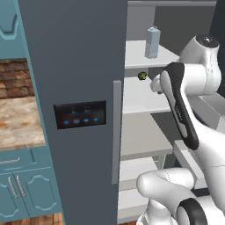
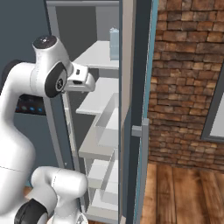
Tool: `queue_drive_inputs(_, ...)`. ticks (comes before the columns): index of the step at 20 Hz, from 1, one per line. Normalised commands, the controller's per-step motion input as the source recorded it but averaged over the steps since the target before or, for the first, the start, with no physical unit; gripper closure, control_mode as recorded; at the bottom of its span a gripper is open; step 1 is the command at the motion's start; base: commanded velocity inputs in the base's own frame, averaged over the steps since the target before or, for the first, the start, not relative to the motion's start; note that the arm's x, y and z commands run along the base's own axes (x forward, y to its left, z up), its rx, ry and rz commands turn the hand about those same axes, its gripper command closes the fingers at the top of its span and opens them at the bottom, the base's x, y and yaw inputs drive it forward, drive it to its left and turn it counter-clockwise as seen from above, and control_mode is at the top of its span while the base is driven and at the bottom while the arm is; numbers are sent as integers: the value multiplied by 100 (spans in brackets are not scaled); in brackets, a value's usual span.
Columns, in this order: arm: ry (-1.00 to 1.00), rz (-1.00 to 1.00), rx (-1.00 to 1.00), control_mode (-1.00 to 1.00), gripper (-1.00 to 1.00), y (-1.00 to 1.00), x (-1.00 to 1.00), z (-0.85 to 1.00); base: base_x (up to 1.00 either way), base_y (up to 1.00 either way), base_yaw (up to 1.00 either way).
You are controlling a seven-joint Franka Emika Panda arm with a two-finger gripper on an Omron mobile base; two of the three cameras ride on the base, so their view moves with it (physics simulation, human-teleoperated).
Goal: Take out the milk from the fridge and place it on the tray on the counter. Then take the sugar cube near the tray and place it in the tray.
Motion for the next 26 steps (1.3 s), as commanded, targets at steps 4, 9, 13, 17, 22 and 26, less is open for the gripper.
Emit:
queue_drive_inputs(4, -27, 0, -1, -100, -100, -11, 3, 53, 0, 0, 0)
queue_drive_inputs(9, -15, 0, 0, -100, -100, -14, 6, 46, 0, 0, 0)
queue_drive_inputs(13, -10, 0, 0, -100, -100, -17, 9, 42, 0, 0, 0)
queue_drive_inputs(17, -2, 0, 0, -100, -100, -6, 9, 44, 0, 0, 0)
queue_drive_inputs(22, -9, 0, 0, -100, -100, -13, 11, 37, 0, 0, 0)
queue_drive_inputs(26, -15, 0, 0, -100, -100, -10, 29, 22, 0, 0, 0)
